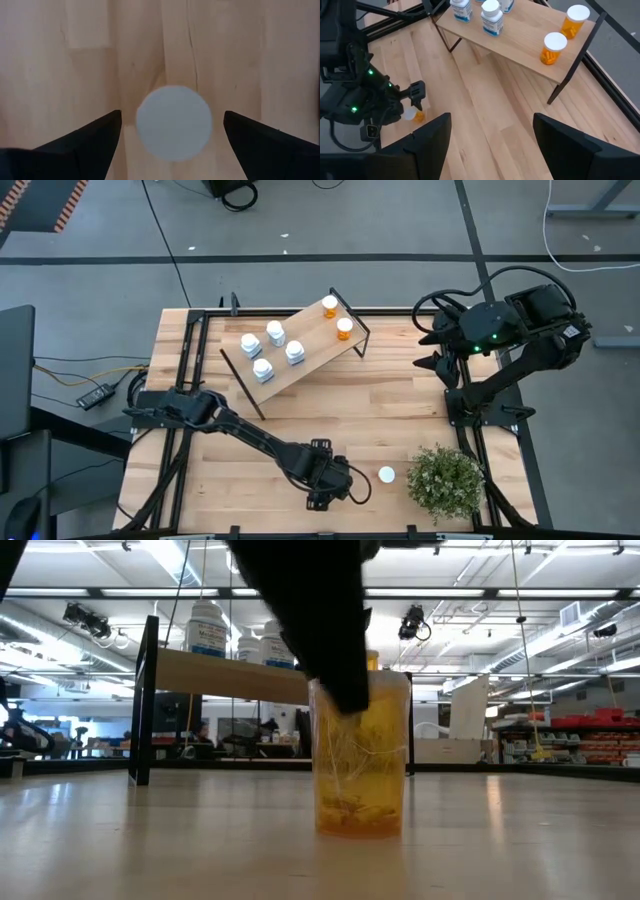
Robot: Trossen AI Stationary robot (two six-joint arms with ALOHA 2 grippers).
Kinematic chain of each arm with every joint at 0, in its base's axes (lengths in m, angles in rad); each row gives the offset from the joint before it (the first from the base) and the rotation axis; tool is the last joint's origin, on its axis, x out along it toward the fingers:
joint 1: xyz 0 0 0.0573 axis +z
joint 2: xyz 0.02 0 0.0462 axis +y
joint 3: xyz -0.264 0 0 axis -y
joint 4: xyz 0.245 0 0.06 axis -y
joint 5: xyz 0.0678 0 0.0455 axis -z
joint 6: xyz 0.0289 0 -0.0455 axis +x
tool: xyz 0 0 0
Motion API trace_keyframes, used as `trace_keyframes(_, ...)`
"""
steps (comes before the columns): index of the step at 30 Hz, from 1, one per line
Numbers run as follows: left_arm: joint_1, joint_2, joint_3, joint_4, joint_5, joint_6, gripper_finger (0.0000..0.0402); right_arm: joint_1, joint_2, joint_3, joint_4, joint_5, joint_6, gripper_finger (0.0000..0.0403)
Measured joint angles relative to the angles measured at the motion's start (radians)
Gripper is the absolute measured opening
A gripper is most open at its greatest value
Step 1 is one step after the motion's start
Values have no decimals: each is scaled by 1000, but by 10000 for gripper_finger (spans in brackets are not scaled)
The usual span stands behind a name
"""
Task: Pick and place medicine bottles onto shelf by color
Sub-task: Put the orange pill bottle on the shelf
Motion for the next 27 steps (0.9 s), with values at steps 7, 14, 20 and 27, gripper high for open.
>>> trace_keyframes(7, 0, 18, 0, 13, 2, -11, 357, 0, 0, 0, 0, 0, -3, 288)
trace_keyframes(14, 0, 20, 0, 15, -11, -12, 337, 0, 0, 0, 0, 0, -3, 288)
trace_keyframes(20, 0, 20, 0, 15, -11, -13, 307, 0, 0, 0, 0, 0, -3, 288)
trace_keyframes(27, 0, 18, 8, 34, 4, -15, 285, 0, 0, 0, 0, 0, -7, 288)
